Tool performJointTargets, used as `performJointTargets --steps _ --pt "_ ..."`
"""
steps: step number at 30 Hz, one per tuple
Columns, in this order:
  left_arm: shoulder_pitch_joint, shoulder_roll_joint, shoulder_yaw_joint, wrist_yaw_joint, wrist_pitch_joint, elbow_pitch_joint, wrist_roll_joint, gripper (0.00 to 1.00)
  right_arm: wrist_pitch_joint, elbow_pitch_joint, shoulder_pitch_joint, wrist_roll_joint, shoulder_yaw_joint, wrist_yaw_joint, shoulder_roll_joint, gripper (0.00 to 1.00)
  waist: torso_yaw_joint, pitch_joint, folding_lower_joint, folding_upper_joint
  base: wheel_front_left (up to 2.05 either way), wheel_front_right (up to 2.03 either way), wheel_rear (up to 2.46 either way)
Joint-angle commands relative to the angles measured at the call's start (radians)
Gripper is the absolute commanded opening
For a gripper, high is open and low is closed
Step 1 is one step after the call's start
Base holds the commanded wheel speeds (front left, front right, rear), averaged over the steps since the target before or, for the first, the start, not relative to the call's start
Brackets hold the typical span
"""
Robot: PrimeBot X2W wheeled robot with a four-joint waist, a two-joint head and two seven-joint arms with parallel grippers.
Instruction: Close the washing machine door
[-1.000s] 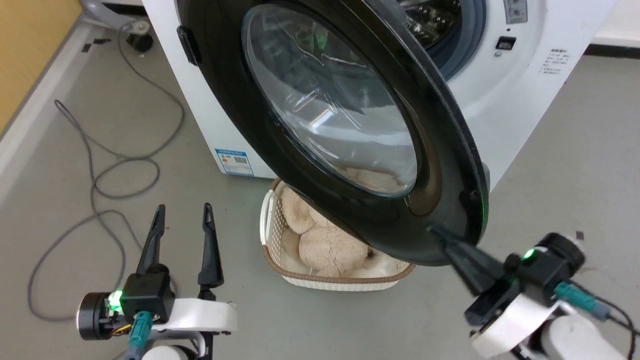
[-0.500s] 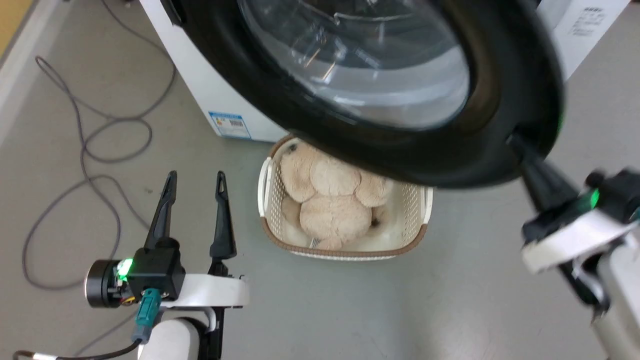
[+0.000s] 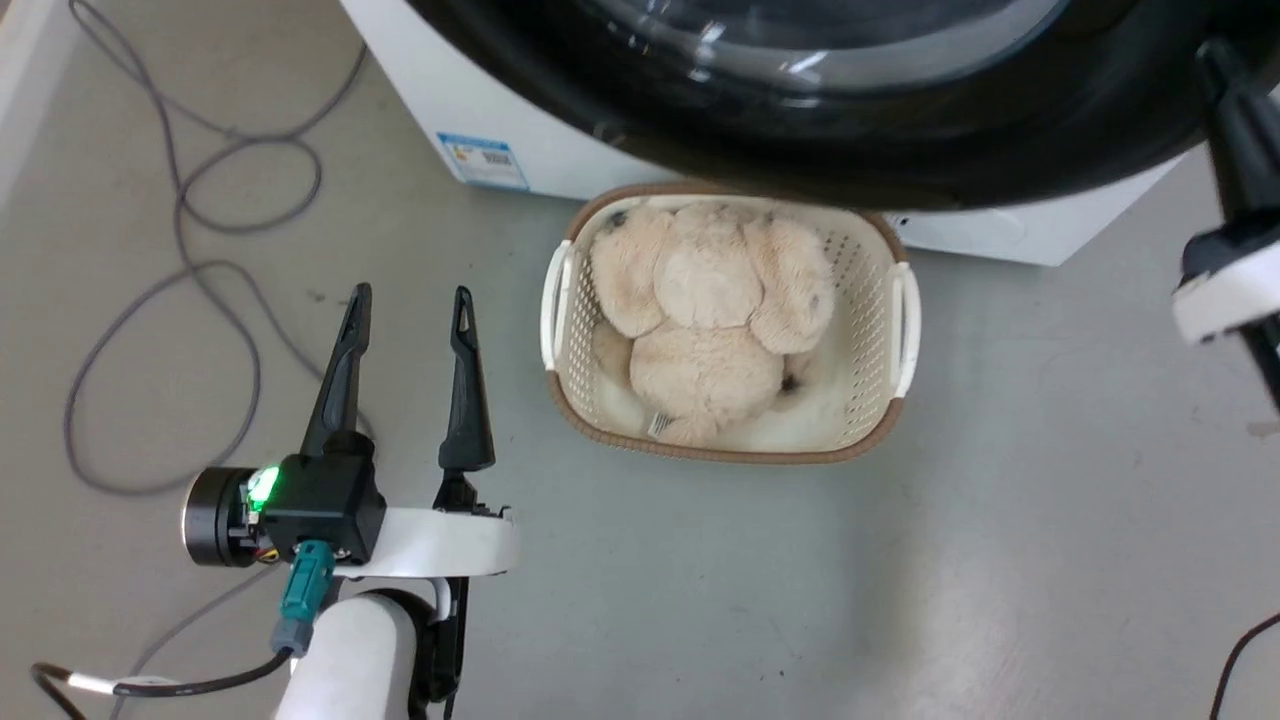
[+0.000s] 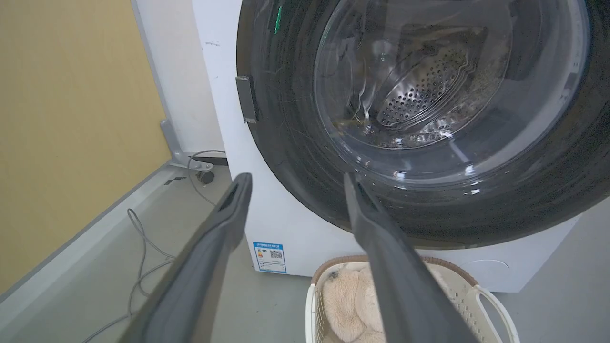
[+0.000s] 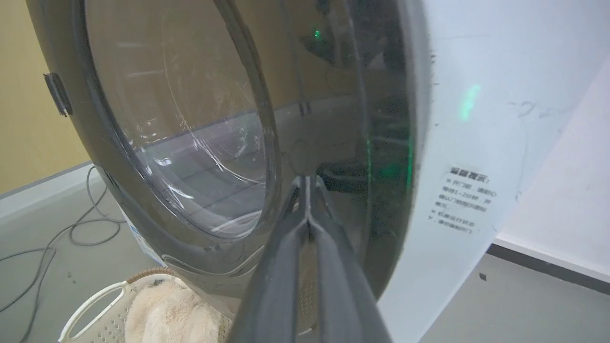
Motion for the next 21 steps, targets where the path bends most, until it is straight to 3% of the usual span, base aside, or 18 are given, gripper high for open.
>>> performJointTargets --steps 1,13,21 --pt "-0.015 0.000 -0.001 0.006 -0.004 -0.005 -0.003 1.00 -0.003 0.010 -0.023 -0.004 -0.003 -0.001 -0.010 0.00 0.010 0.011 -0.0001 0.0000 0.00 0.00 0.00" --pt "-0.021 0.000 -0.007 0.024 -0.004 -0.004 -0.013 1.00 -0.003 0.183 -0.178 -0.080 -0.041 -0.001 0.001 0.00 0.027 0.019 -0.0001 0.0000 0.00 0.00 0.00" --pt "0.007 0.000 0.012 0.029 -0.004 0.016 -0.012 1.00 -0.003 0.141 -0.109 -0.117 -0.099 -0.001 0.055 0.00 0.007 -0.049 -0.0001 0.0000 0.00 0.00 0.00"
